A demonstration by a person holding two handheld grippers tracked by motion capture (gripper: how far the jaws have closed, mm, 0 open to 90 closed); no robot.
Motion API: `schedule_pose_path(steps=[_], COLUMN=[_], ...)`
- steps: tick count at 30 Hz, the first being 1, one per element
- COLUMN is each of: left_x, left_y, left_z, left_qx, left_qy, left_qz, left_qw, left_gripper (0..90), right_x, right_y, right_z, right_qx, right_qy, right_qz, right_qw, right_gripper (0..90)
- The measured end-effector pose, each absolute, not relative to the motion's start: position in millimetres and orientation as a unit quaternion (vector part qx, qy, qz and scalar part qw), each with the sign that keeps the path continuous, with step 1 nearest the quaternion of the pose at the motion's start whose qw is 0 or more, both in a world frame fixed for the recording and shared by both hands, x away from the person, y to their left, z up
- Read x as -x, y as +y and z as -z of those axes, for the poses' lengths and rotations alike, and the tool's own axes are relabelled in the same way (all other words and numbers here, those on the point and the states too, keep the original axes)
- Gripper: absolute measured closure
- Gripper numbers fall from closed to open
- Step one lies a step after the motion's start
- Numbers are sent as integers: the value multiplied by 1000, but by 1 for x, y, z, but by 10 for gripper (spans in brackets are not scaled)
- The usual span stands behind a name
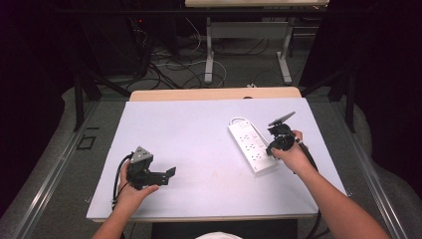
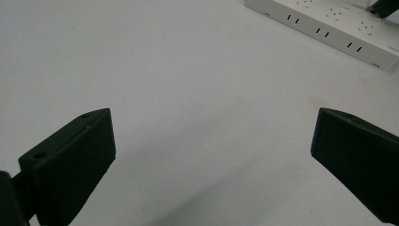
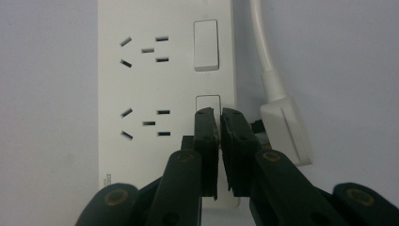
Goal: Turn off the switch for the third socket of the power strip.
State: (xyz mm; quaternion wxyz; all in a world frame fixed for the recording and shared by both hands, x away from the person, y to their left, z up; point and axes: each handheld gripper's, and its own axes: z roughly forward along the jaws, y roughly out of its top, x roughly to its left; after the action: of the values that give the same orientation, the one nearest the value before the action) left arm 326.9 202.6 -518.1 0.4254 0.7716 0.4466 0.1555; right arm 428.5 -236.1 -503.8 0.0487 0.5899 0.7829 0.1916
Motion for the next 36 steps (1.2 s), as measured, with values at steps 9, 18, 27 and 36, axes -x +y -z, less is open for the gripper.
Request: schedule_pose_path(steps=[9,18,27,36], left_x=[-327,-327,-327,-327], left_y=[202,202,202,202], left_z=[518,518,518,518], left_qx=[-772,-773,-773,-773], left_qy=[445,444,444,443], left_qz=[-156,-157,-157,-158], left_qw=[427,425,425,426], left_gripper=[1,1,1,1], right_x=[-429,-428,-427,-425], right_y=[-236,-235,-234,-235], right_z=[505,506,505,507], right_qx=[-589,-588,-587,-582], right_qy=[782,781,783,788], right_qz=[-195,-202,-194,-190], right_qw=[51,58,62,56], right_gripper=[861,861,868,900])
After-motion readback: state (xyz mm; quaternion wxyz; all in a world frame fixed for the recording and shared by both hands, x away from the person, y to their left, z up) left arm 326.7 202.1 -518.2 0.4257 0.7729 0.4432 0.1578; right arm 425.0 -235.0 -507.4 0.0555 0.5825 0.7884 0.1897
